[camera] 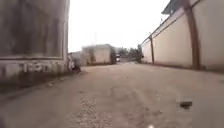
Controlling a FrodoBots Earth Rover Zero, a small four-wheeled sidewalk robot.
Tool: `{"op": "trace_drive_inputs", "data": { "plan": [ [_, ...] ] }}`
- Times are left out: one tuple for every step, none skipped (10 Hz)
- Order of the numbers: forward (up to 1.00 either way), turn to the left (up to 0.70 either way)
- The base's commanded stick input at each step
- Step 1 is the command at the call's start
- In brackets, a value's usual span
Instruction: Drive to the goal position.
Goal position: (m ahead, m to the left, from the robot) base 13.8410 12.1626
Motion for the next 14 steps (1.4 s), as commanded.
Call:
{"op": "trace_drive_inputs", "data": {
  "plan": [
    [0.7, -0.23],
    [0.7, -0.25],
    [0.7, -0.17],
    [0.7, -0.15],
    [0.7, 0.12],
    [0.7, 0.02],
    [0.7, 0.04],
    [0.7, 0.0],
    [0.7, 0.01],
    [0.7, 0.04],
    [0.7, 0.05],
    [0.7, 0.05],
    [0.7, 0.04],
    [0.7, 0.04]
  ]
}}
